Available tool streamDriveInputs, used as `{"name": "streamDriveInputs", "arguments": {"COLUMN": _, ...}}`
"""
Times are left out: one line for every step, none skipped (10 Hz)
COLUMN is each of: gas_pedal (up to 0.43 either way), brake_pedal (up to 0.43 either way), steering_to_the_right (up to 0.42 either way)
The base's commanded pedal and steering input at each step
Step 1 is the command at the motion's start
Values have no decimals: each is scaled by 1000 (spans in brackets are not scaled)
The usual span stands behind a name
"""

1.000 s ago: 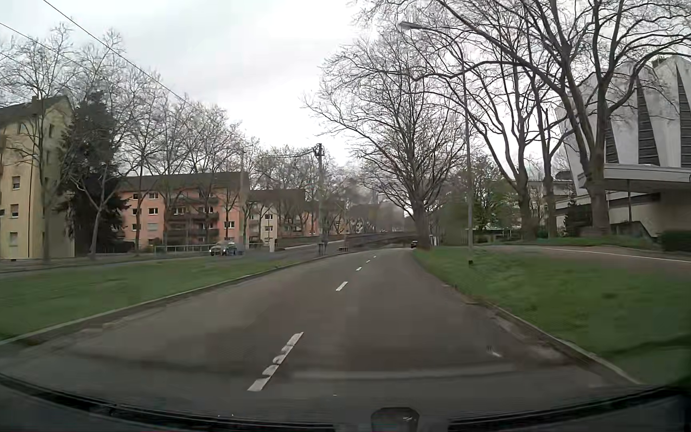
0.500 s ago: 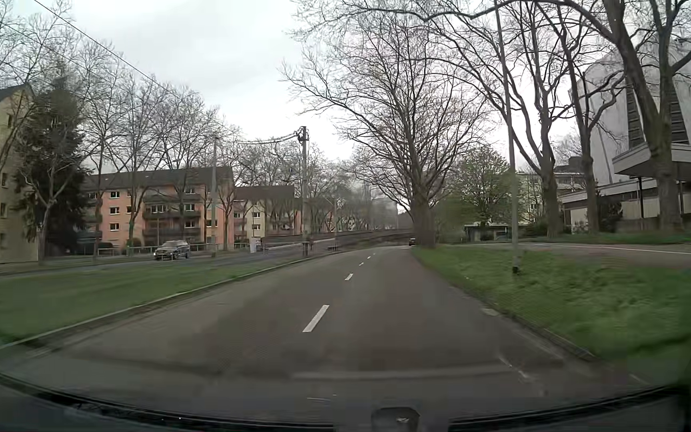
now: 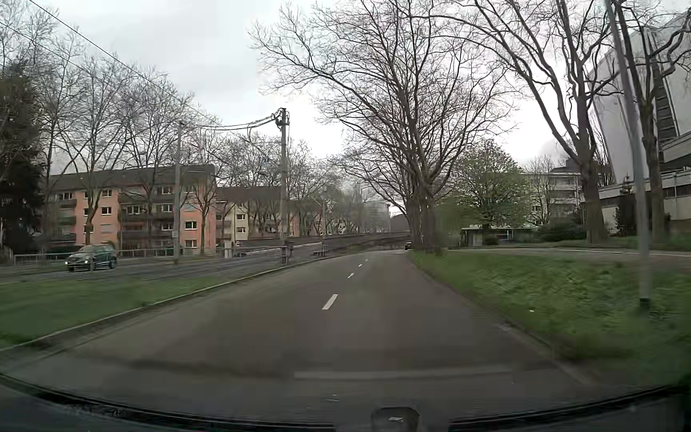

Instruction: Follow the waypoints while adhering to traffic rules and regulations

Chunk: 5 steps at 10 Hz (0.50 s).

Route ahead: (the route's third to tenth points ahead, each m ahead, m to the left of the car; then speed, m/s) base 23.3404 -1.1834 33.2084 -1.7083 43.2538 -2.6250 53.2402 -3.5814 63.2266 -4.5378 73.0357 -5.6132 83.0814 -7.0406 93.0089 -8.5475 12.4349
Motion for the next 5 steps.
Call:
{"name": "streamDriveInputs", "arguments": {"gas_pedal": 138, "brake_pedal": 0, "steering_to_the_right": 15}}
{"name": "streamDriveInputs", "arguments": {"gas_pedal": 138, "brake_pedal": 0, "steering_to_the_right": 15}}
{"name": "streamDriveInputs", "arguments": {"gas_pedal": 138, "brake_pedal": 0, "steering_to_the_right": 15}}
{"name": "streamDriveInputs", "arguments": {"gas_pedal": 138, "brake_pedal": 0, "steering_to_the_right": 14}}
{"name": "streamDriveInputs", "arguments": {"gas_pedal": 138, "brake_pedal": 0, "steering_to_the_right": 13}}
